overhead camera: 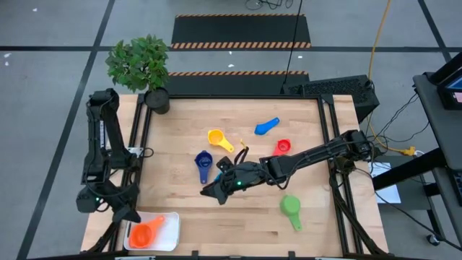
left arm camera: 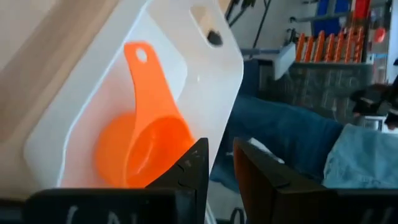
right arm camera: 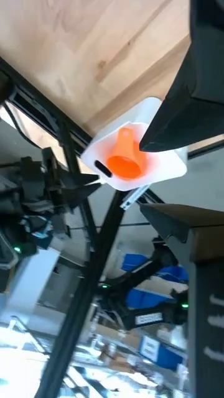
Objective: Nest measuring cups in basket
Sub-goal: Stack the green measuring cup on top of the orange measuring cup in the white bin
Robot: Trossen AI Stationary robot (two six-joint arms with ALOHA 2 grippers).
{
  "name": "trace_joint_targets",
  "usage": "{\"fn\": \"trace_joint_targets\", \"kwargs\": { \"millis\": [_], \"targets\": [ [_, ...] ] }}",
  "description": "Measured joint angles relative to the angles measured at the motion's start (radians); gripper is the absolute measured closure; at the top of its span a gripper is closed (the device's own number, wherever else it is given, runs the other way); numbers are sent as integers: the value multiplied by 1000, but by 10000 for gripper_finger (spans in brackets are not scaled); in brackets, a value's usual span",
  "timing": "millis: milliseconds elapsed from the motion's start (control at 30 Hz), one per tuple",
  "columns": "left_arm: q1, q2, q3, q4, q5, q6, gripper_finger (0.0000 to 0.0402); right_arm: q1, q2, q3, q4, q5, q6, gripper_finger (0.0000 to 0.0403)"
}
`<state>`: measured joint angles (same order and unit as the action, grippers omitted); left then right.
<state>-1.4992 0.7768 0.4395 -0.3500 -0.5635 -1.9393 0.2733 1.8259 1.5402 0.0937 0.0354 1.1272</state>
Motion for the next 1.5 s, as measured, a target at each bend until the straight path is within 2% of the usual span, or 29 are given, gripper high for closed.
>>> {"fn": "trace_joint_targets", "kwargs": {
  "millis": [367, 567, 900, 1133, 1500],
  "targets": [
    [136, 4, 10, 12, -2, 83, 325, 32, 0, 0, -1, 200, 97, 264],
    [230, 3, 39, 12, 23, 196, 325, 37, 0, 0, -5, 200, 138, 264],
    [368, 3, 40, 1, 25, 269, 325, 1, 0, 0, -94, 201, 145, 264],
    [455, 3, 40, -16, 25, 271, 325, -63, -1, 0, -210, 199, 171, 264],
    [544, 3, 41, -30, 42, 317, 325, -205, -1, 0, -248, 164, 106, 264]
  ]
}}
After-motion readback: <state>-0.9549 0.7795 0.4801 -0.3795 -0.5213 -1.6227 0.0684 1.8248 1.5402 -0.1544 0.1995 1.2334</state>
